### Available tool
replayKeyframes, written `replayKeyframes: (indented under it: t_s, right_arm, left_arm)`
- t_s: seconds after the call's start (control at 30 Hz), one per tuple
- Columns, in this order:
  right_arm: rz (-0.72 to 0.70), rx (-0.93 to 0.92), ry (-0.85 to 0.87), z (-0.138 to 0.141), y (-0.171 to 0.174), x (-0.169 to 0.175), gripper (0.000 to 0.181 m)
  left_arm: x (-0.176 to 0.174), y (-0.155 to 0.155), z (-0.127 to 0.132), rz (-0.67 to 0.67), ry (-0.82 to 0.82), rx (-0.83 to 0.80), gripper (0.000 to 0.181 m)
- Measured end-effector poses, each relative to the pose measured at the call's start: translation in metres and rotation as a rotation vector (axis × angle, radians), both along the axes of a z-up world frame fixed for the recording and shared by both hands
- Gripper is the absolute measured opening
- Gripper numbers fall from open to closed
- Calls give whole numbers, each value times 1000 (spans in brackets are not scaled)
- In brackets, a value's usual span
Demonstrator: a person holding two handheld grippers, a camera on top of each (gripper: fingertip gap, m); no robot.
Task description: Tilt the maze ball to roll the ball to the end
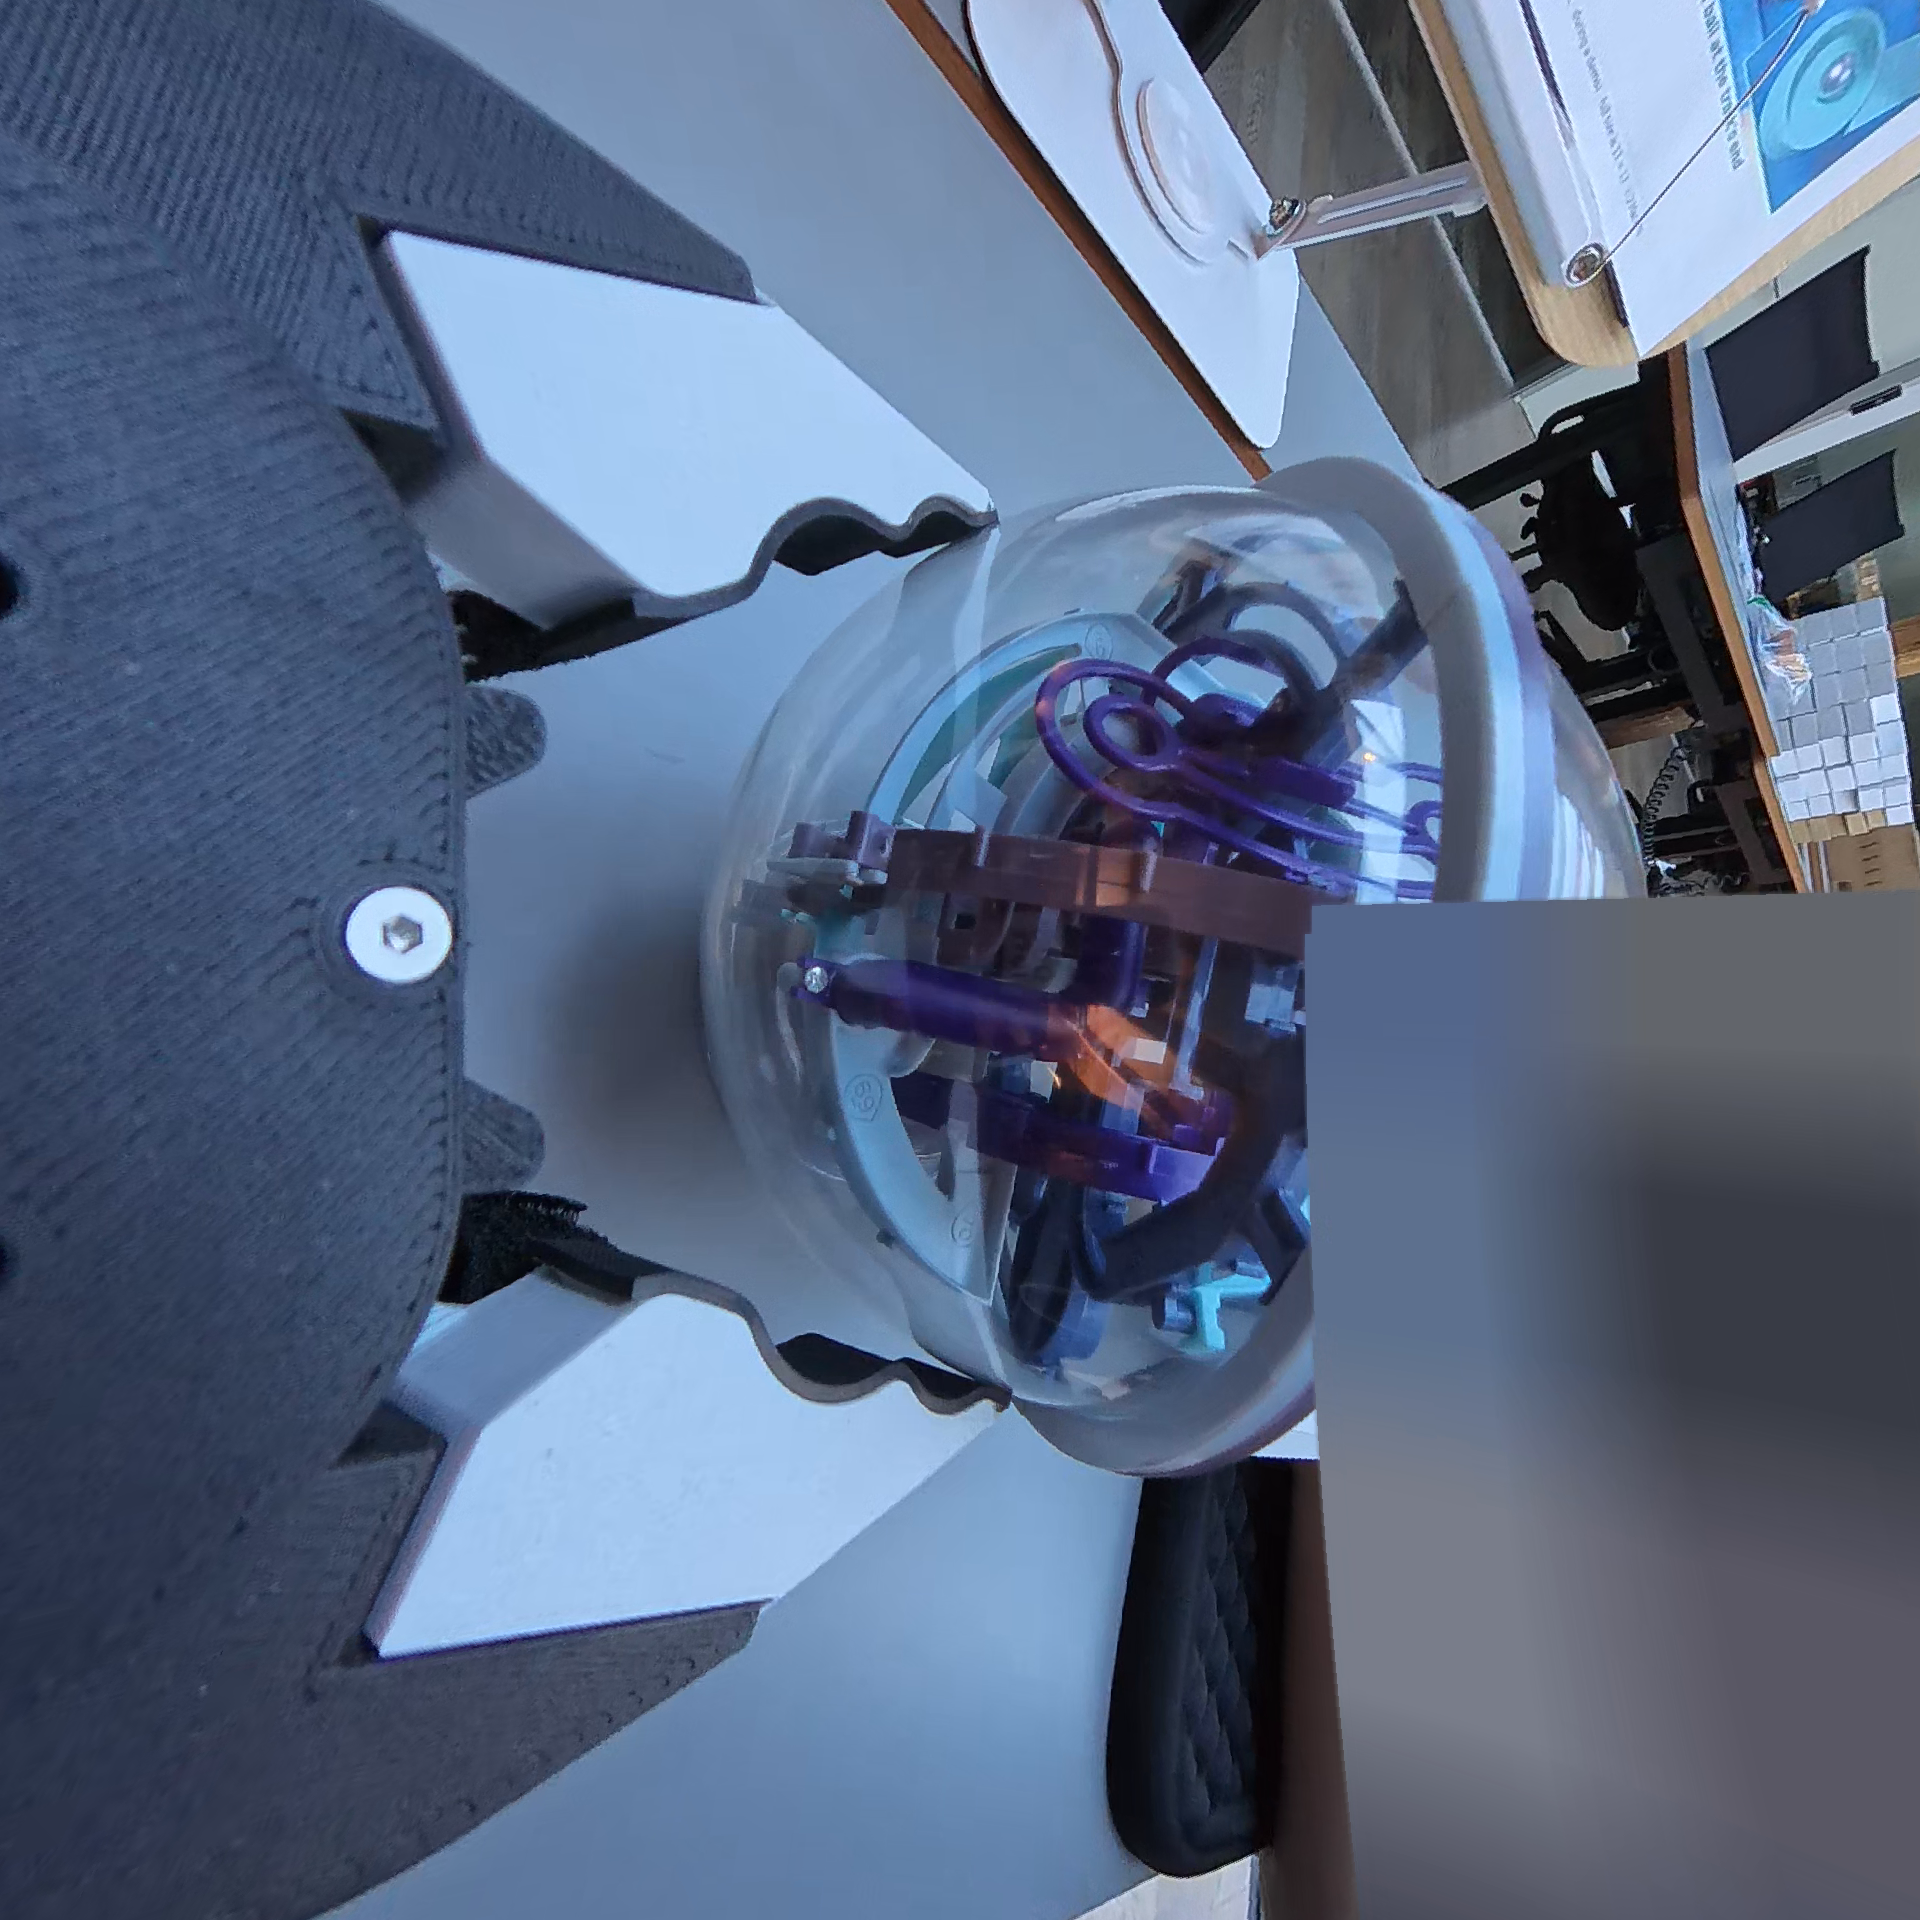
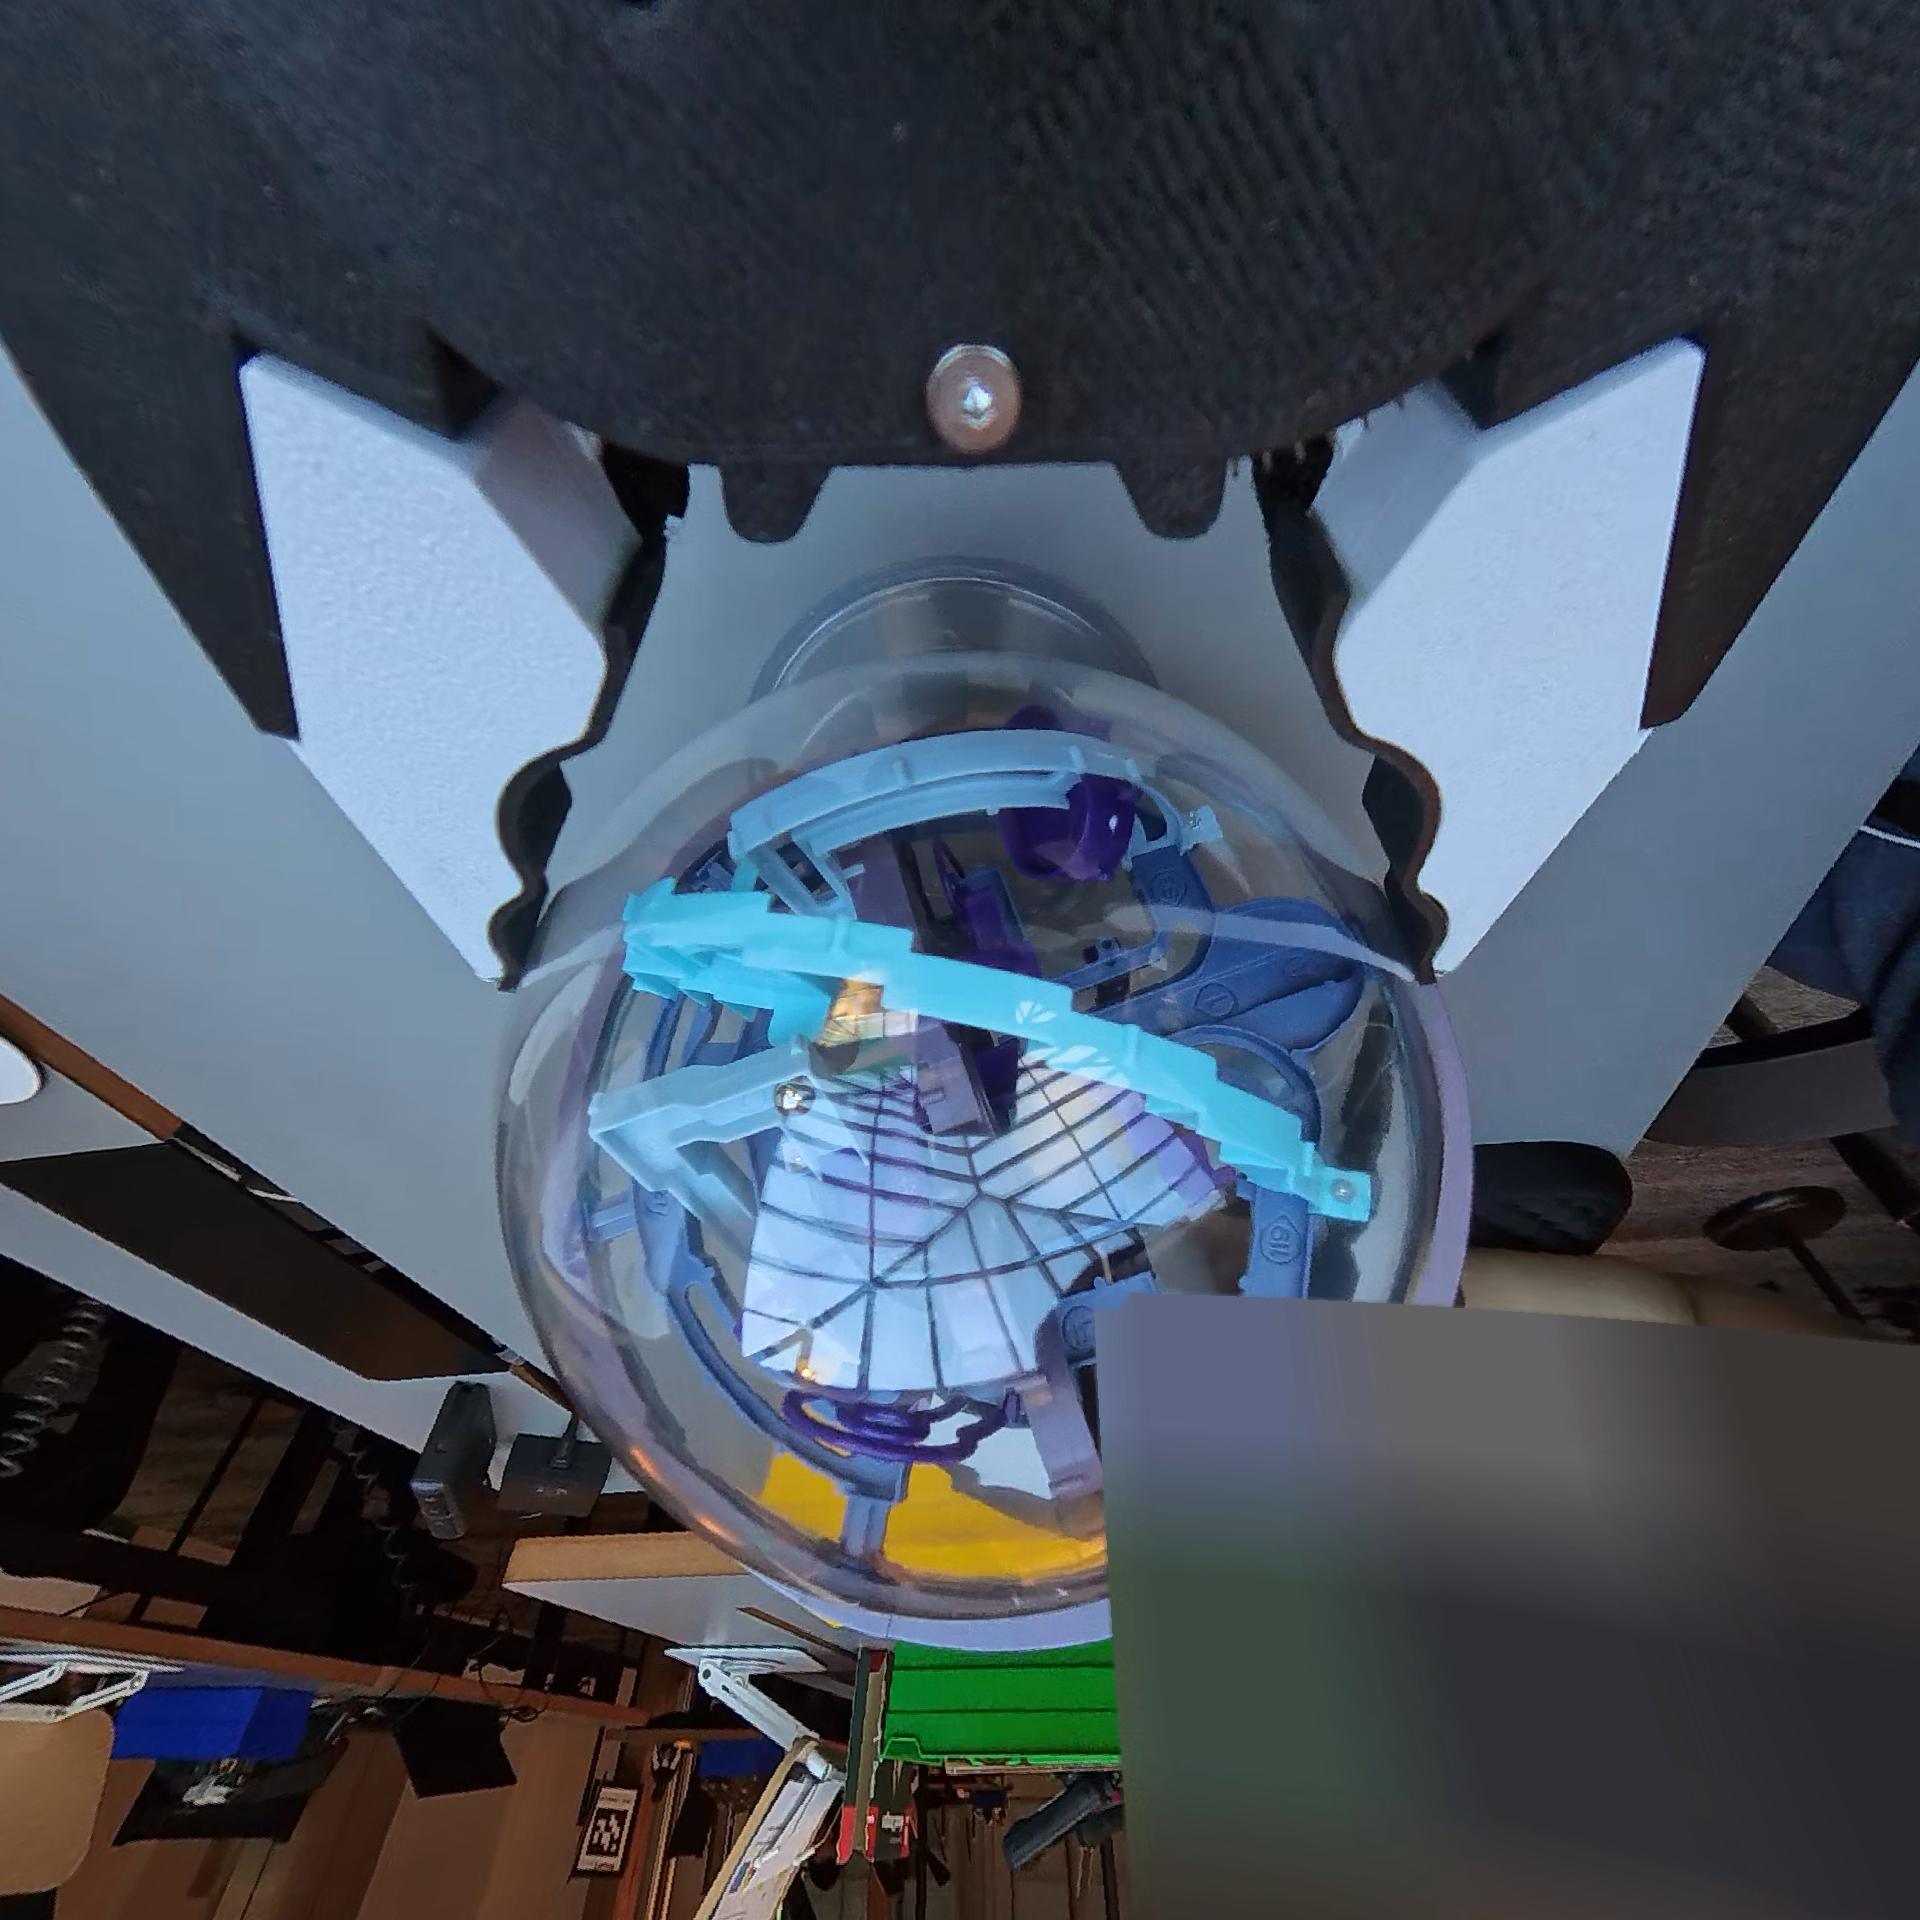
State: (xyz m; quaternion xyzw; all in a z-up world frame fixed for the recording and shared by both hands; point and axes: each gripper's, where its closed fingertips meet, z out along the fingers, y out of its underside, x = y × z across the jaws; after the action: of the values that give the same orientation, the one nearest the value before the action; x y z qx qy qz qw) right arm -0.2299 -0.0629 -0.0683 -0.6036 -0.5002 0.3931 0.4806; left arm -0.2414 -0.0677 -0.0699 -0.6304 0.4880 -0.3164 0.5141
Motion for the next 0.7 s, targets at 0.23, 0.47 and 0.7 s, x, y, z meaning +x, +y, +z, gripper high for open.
replayKeyframes:
  t_s: [0.23, 0.47, 0.7]
  right_arm:
    - [-7, 101, -50, 4, 0, 6, 155]
    - [-2, 282, -168, 10, 0, 7, 155]
    - [49, 458, -325, 17, -6, 0, 155]
  left_arm:
    - [0, -1, 6, -9, -40, -10, 146]
    - [1, -1, 5, -5, -29, 2, 146]
    - [2, -2, 7, -4, -28, 14, 146]
